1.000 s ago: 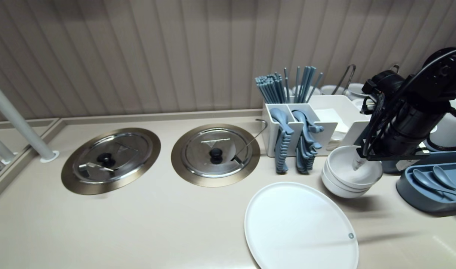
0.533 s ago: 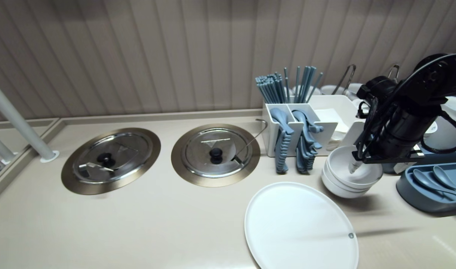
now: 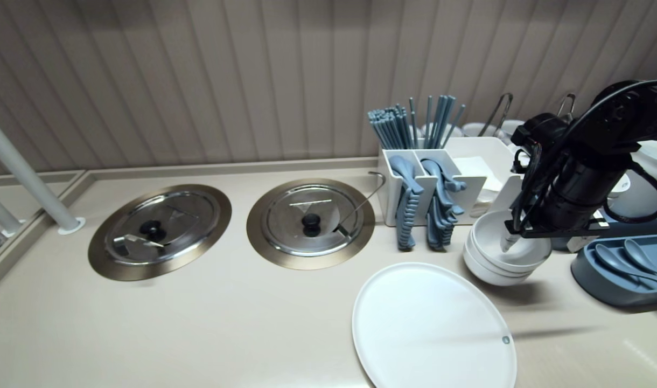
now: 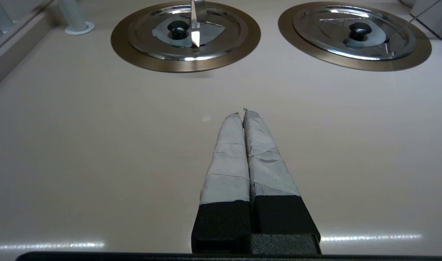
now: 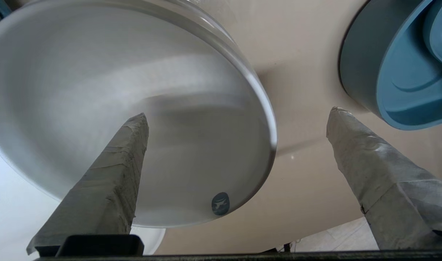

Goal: Pick the bowl and place it on the plate

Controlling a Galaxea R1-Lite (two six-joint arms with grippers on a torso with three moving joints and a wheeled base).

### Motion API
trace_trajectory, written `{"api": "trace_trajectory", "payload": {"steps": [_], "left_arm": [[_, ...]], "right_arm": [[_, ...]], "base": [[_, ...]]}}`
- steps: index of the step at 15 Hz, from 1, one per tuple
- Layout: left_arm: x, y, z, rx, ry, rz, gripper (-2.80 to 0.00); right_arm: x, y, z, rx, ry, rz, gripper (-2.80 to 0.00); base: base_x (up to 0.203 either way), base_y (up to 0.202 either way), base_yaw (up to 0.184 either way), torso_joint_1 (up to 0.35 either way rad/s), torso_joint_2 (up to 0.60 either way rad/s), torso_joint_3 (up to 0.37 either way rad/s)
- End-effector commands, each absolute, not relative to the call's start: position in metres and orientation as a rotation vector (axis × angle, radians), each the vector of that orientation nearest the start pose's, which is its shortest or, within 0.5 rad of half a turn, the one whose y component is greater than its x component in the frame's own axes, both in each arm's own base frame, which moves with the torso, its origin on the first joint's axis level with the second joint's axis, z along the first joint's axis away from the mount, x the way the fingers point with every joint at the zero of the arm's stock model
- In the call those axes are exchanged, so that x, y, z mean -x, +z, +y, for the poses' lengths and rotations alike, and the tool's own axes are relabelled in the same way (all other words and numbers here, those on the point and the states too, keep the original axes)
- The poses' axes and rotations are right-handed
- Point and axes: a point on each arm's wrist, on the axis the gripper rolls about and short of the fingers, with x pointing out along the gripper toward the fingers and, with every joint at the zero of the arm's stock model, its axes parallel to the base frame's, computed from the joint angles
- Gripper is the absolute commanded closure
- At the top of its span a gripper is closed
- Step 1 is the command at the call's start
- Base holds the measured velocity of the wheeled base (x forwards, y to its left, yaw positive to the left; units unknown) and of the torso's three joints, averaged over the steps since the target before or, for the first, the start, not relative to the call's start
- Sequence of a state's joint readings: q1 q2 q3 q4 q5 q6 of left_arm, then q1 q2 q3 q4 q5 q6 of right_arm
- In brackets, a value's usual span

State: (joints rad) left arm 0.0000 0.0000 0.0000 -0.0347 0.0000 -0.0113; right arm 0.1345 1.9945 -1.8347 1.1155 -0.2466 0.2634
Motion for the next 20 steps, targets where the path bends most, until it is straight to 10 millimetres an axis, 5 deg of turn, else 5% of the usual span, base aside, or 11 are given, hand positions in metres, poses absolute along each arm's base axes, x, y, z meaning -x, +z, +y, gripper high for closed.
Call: {"api": "trace_trajectory", "payload": {"steps": [1, 2, 15, 20], "left_arm": [[0.022, 0.077, 0.0, 0.012, 0.0, -0.028, 0.0], [0.022, 0.077, 0.0, 0.012, 0.0, -0.027, 0.0], [0.022, 0.077, 0.0, 0.012, 0.0, -0.028, 0.0], [0.022, 0.077, 0.0, 0.012, 0.0, -0.028, 0.0]], "right_arm": [[-0.335, 0.221, 0.04, 0.017, -0.262, 1.234, -2.8], [-0.336, 0.22, 0.04, 0.017, -0.263, 1.238, 0.0], [-0.331, 0.228, 0.039, 0.012, -0.267, 1.212, 0.0], [-0.312, 0.256, 0.037, -0.018, -0.258, 1.126, 0.0]], "base": [[0.0, 0.0, 0.0, 0.0, 0.0, 0.0], [0.0, 0.0, 0.0, 0.0, 0.0, 0.0], [0.0, 0.0, 0.0, 0.0, 0.0, 0.0], [0.0, 0.0, 0.0, 0.0, 0.0, 0.0]]}}
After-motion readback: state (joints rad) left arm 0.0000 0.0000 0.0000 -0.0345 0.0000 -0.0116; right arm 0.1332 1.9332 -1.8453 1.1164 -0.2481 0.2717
